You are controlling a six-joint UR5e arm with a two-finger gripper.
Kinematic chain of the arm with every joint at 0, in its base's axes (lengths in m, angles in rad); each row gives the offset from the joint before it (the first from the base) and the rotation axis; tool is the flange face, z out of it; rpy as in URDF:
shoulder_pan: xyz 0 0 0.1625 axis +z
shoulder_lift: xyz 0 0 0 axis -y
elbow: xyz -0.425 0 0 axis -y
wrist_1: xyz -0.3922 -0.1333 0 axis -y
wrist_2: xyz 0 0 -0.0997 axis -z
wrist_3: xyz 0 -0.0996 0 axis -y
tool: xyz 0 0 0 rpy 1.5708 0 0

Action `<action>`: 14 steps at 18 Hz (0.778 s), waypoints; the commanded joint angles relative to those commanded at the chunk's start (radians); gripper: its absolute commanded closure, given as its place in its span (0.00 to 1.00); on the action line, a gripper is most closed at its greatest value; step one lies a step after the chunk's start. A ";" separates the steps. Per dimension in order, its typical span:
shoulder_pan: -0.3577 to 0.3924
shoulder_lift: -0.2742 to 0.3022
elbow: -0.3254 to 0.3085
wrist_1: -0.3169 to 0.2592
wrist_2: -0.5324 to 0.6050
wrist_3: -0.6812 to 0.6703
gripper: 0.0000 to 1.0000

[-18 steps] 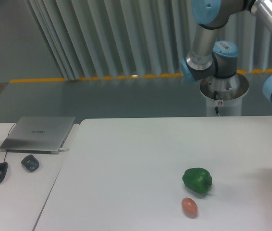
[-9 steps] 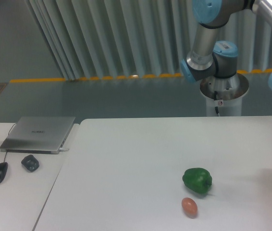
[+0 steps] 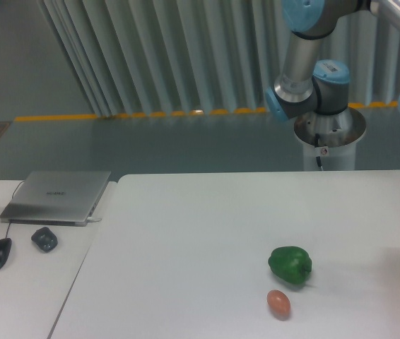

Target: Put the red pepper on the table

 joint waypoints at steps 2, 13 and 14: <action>-0.017 0.009 0.000 0.000 -0.047 -0.058 0.41; -0.141 0.009 -0.023 0.058 -0.220 -0.366 0.41; -0.150 0.006 -0.031 0.092 -0.218 -0.405 0.41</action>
